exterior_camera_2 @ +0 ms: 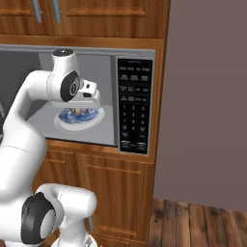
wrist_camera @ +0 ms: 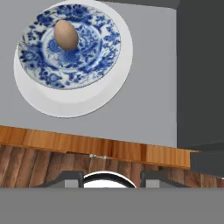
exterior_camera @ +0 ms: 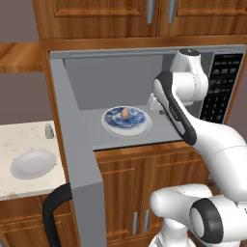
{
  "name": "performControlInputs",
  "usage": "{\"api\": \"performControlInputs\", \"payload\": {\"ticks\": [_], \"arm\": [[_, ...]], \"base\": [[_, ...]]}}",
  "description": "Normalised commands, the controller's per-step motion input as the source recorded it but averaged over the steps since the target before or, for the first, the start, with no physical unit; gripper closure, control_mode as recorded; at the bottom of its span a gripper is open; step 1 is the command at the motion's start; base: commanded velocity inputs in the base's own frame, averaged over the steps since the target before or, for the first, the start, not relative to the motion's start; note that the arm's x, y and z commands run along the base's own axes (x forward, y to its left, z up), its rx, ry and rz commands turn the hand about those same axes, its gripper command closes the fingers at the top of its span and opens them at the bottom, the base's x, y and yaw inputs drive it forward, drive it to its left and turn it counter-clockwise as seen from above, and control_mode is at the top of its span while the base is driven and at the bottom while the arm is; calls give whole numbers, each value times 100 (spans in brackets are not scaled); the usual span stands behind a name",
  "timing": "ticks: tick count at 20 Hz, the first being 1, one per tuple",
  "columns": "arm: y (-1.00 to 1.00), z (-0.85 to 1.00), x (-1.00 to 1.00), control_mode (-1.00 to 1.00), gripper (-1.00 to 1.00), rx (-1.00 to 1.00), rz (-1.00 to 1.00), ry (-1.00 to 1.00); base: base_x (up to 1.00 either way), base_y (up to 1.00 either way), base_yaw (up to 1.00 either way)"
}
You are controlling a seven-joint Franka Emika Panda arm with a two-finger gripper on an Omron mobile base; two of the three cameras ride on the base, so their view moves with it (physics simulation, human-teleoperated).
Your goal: Pick the egg from the microwave and place it on plate located on the counter.
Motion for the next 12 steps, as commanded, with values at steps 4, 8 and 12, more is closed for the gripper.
{"api": "performControlInputs", "payload": {"ticks": [4,8,12], "arm": [[4,0,-14,-100,-100,0,2,0],[26,0,-40,-100,-100,0,3,-14],[59,0,-2,-100,-100,0,0,-21]], "base": [[0,0,0],[0,0,0],[0,0,0]]}}
